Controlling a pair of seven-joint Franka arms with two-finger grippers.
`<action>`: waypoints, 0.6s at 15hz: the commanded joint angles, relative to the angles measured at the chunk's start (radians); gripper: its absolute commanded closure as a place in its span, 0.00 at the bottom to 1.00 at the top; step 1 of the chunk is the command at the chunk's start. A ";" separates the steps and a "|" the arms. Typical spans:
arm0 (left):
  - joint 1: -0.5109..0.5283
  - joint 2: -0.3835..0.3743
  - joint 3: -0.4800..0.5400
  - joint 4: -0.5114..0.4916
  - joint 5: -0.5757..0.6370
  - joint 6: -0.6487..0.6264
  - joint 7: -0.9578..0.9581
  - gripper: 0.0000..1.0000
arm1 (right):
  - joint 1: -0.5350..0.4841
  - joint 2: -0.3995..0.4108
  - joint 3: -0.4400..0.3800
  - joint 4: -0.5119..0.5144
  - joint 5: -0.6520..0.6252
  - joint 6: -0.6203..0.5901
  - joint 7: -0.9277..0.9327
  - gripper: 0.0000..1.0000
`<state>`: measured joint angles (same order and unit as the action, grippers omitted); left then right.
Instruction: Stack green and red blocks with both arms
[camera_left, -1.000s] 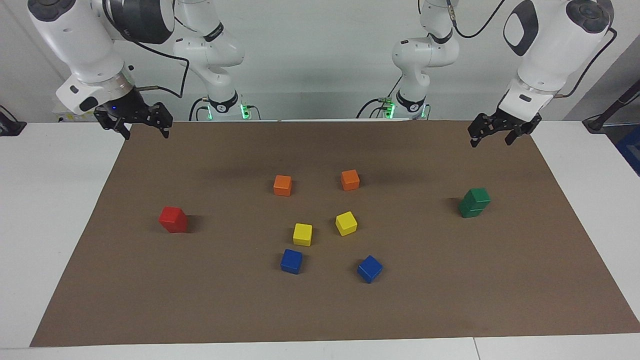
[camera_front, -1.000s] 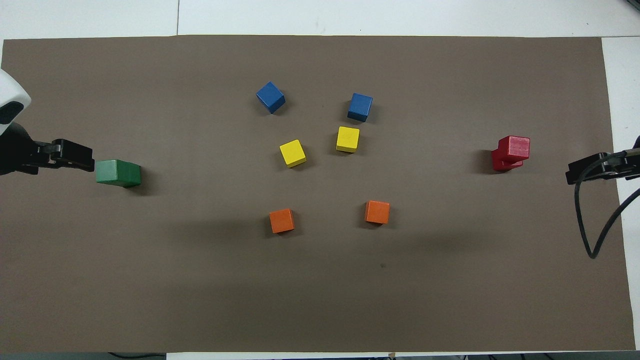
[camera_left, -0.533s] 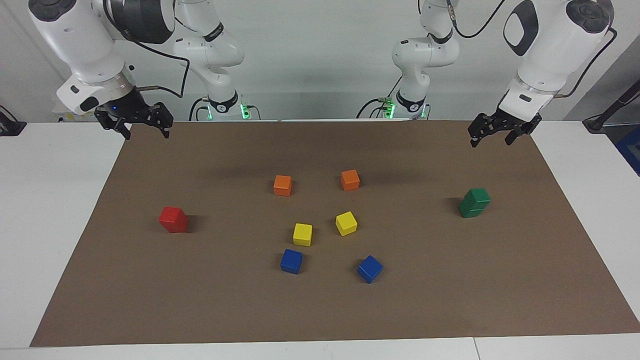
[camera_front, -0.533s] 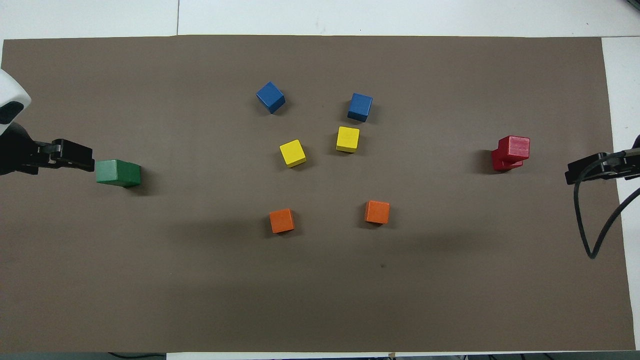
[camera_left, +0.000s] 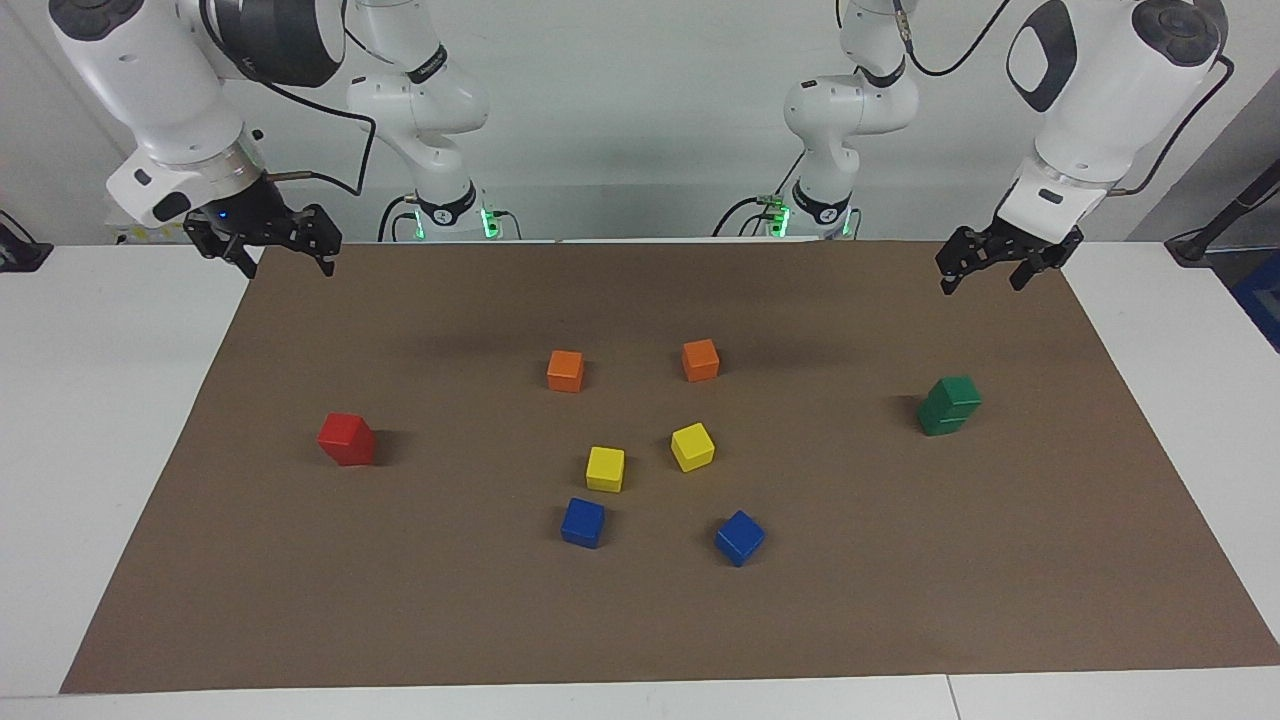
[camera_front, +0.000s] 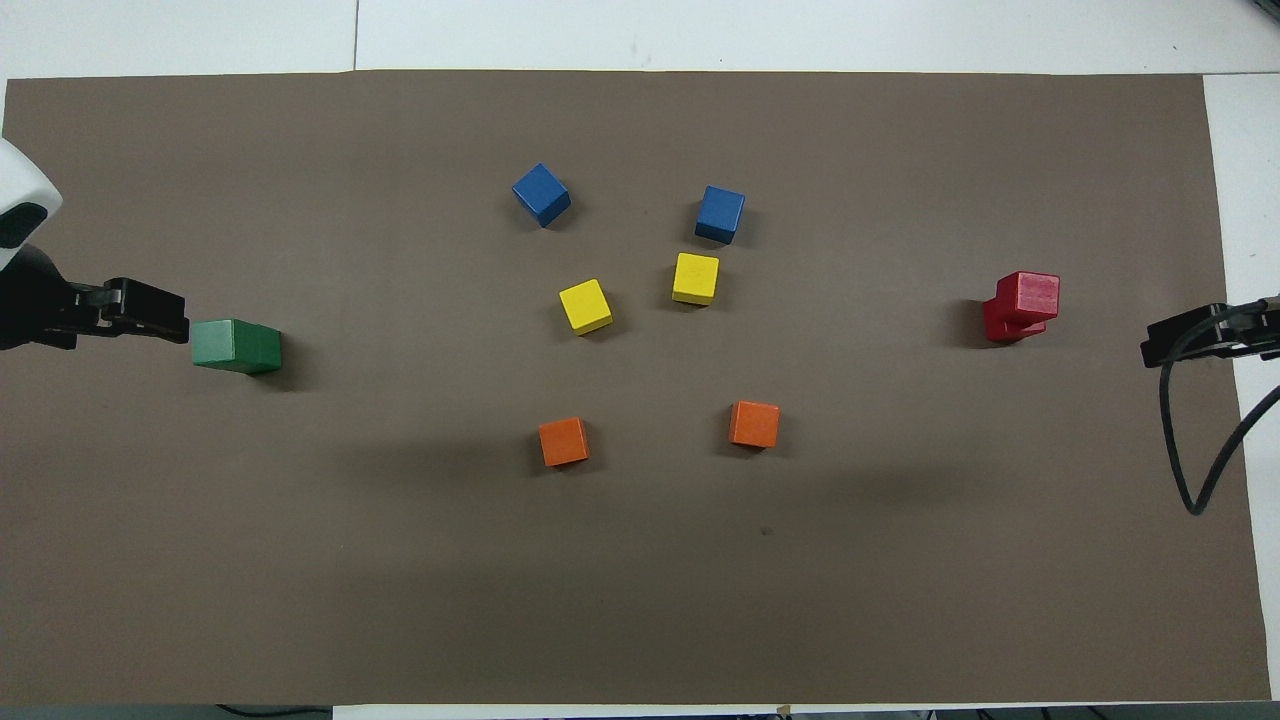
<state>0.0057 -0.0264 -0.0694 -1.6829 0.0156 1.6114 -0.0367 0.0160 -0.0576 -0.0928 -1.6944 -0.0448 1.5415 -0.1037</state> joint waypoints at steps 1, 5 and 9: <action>0.002 -0.010 -0.001 0.005 -0.002 -0.019 -0.009 0.00 | -0.007 -0.005 0.005 -0.004 -0.013 0.011 -0.019 0.00; 0.004 -0.010 -0.001 0.006 -0.002 -0.019 -0.009 0.00 | -0.008 -0.005 0.007 -0.004 -0.013 0.009 -0.019 0.00; 0.004 -0.010 0.000 0.005 -0.002 -0.019 -0.009 0.00 | 0.001 -0.007 0.008 -0.005 -0.018 0.009 -0.021 0.00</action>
<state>0.0057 -0.0264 -0.0694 -1.6828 0.0156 1.6114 -0.0367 0.0193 -0.0576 -0.0909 -1.6943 -0.0448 1.5417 -0.1037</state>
